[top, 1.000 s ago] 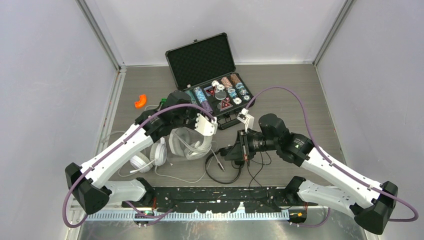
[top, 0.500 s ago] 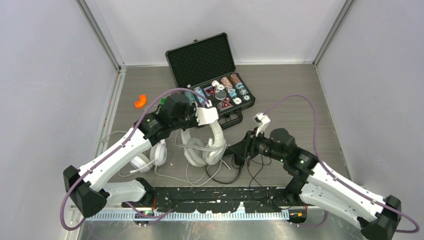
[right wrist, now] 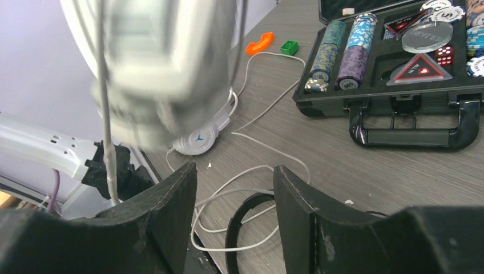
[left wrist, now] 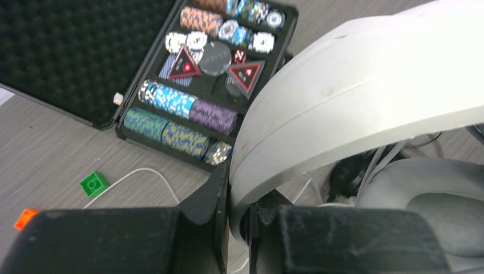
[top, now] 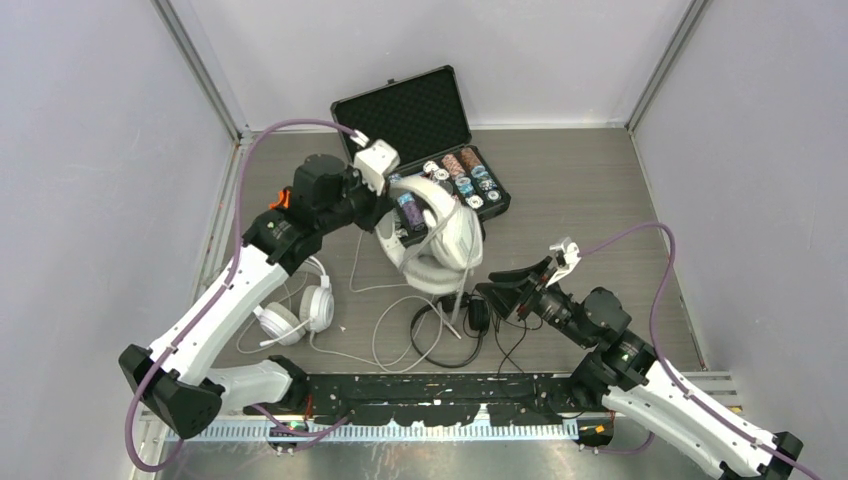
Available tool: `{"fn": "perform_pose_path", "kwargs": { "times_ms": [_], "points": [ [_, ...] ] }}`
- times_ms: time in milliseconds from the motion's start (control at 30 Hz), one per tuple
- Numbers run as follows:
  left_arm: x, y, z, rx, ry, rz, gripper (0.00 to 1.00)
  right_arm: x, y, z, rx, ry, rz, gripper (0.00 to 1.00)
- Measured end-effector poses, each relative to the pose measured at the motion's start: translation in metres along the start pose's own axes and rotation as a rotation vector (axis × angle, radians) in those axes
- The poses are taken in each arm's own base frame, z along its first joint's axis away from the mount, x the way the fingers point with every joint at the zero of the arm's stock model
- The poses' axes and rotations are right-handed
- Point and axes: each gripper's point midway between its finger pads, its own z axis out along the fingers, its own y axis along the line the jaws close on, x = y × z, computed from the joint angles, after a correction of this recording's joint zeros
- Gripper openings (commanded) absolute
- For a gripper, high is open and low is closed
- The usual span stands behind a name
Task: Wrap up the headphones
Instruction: Wrap the headphones cable around the headphones.
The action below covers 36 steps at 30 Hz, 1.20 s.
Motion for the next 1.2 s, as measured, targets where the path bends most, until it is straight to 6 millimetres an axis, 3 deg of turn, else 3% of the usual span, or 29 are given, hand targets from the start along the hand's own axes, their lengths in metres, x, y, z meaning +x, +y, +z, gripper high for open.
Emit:
{"fn": "perform_pose_path", "kwargs": {
  "times_ms": [100,233,433,733,933,1067,1200],
  "points": [
    [-0.025,0.003,-0.005,-0.007,-0.051,-0.116,0.00,0.009,-0.004,0.001,-0.013,-0.013,0.000,0.64],
    [-0.052,-0.006,-0.011,0.038,-0.124,-0.238,0.00,0.014,0.001,0.009,-0.076,-0.035,-0.016,0.66],
    [-0.063,-0.016,-0.013,0.087,-0.152,-0.318,0.00,0.010,0.011,0.018,-0.146,-0.056,-0.068,0.68],
    [-0.084,-0.020,-0.020,0.119,-0.206,-0.351,0.00,-0.001,0.028,0.016,-0.230,-0.085,-0.125,0.64],
    [-0.087,-0.020,-0.019,0.123,-0.210,-0.349,0.00,-0.035,0.013,-0.004,-0.100,-0.231,-0.107,0.69],
    [-0.088,-0.020,-0.019,0.127,-0.212,-0.348,0.00,-0.067,0.019,-0.027,-0.093,-0.361,-0.103,0.70],
    [-0.089,-0.021,-0.019,0.133,-0.214,-0.346,0.00,-0.084,0.026,-0.041,-0.107,-0.425,-0.098,0.71]
  ]
}}
